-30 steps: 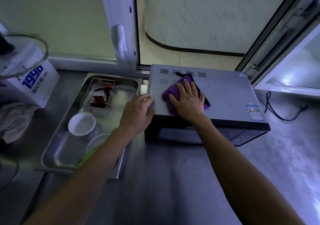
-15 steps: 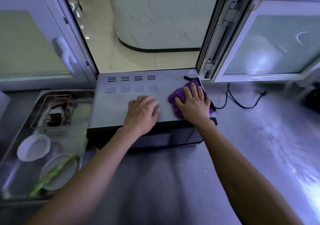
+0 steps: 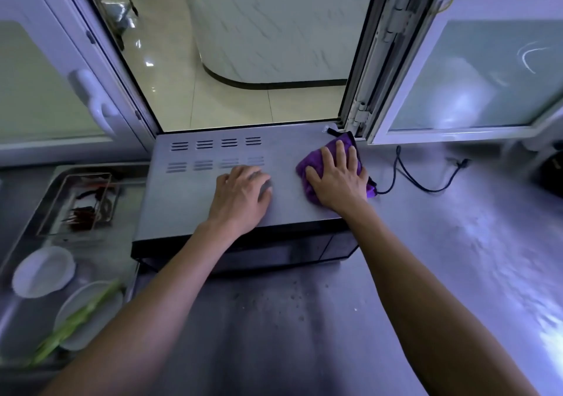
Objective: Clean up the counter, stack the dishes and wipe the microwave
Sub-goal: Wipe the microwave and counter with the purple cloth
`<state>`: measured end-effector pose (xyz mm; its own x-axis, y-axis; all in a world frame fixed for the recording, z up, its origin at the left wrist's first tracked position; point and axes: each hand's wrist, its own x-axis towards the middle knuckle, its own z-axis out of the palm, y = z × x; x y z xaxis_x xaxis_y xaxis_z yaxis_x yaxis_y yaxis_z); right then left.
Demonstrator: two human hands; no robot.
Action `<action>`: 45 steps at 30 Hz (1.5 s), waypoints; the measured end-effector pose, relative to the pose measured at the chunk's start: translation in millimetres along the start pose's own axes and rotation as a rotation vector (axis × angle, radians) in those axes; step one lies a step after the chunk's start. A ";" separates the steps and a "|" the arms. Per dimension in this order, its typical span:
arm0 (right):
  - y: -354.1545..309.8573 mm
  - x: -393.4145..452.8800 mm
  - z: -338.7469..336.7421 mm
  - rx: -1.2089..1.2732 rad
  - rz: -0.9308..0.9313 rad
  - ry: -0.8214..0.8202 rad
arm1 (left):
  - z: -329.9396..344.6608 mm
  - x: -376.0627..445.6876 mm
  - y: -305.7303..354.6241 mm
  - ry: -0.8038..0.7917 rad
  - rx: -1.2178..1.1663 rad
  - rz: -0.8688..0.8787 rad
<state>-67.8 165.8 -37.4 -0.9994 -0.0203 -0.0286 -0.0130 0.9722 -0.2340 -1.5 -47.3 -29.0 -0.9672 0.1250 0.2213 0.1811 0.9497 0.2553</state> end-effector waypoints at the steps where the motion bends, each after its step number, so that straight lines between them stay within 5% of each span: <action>1: -6.7 1.7 2.1 -0.012 -0.007 -0.003 | -2.9 -2.2 -8.9 0.000 0.003 -0.011; 25: -283.7 -17.7 66.6 -0.006 -0.358 -0.092 | -84.4 -107.0 -211.8 0.070 -0.036 -0.203; 34: -280.8 -71.1 70.3 -0.014 -0.455 -0.078 | -92.9 -121.7 -208.3 0.088 -0.047 -0.212; 45: -178.9 -107.3 43.1 -0.031 -0.413 -0.060 | -72.6 -114.8 -129.9 0.053 -0.017 -0.181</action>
<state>43.2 -15.9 -34.3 -0.9065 -0.4222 0.0045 -0.4138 0.8862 -0.2083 99.0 -205.9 -19.2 -0.9735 -0.0630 0.2200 0.0087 0.9504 0.3110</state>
